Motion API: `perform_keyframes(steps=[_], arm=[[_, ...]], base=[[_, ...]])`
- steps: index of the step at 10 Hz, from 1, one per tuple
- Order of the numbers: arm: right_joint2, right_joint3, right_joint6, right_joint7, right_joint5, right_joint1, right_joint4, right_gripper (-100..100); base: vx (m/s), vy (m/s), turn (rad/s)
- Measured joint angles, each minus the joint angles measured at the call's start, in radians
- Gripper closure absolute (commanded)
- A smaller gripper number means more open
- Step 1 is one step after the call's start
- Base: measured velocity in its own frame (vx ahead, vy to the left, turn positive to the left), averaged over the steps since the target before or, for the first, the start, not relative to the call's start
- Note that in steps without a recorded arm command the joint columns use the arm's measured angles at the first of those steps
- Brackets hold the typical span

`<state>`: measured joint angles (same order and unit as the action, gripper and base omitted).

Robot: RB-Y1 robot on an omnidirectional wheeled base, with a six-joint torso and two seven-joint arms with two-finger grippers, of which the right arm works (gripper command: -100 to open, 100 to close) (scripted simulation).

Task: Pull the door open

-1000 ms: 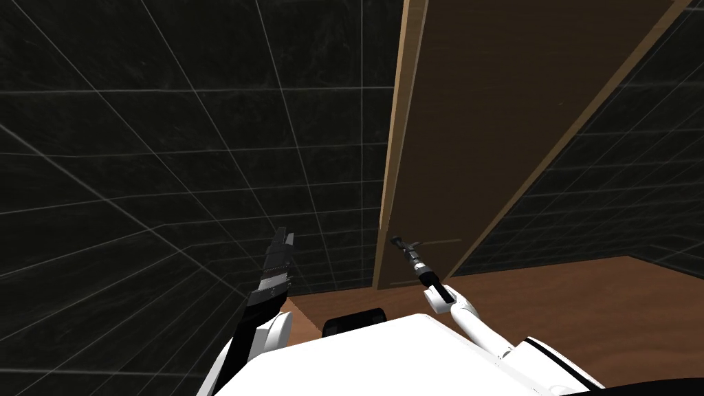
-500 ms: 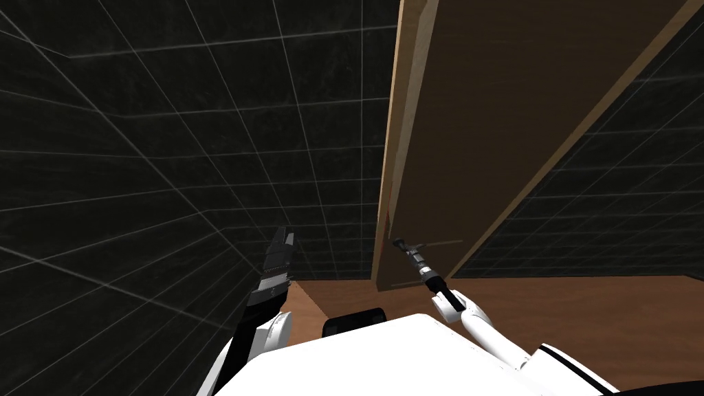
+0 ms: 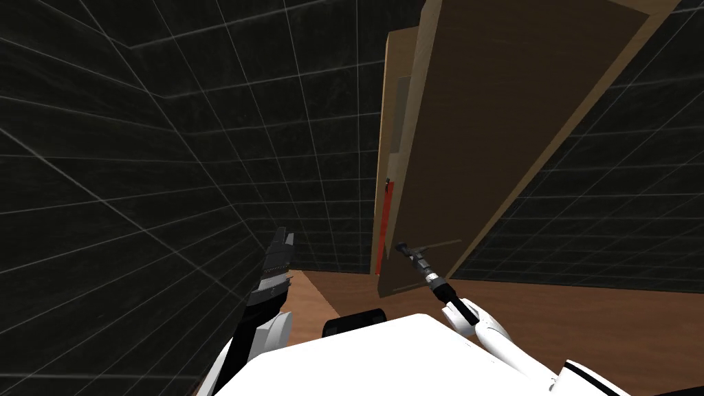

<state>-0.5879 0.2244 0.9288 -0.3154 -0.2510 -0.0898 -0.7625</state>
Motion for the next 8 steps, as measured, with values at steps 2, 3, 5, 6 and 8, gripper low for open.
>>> perform_keyframes(steps=[2,3,5,6,8], arm=[[-0.013,0.012,0.037,-0.015,-0.001,-0.002,0.022,100],[-0.021,0.019,0.064,-0.024,-0.001,-0.003,0.043,100],[-0.037,0.027,0.092,-0.031,-0.004,-0.039,0.027,100],[-0.049,0.031,0.104,-0.036,-0.007,-0.059,0.014,100],[-0.058,0.044,0.134,-0.048,-0.007,-0.065,0.031,100]], base=[[-0.187,-0.062,0.168],[-0.151,-0.070,0.127],[-0.166,-0.067,0.152],[-0.169,-0.067,0.101],[-0.184,-0.078,0.133]])
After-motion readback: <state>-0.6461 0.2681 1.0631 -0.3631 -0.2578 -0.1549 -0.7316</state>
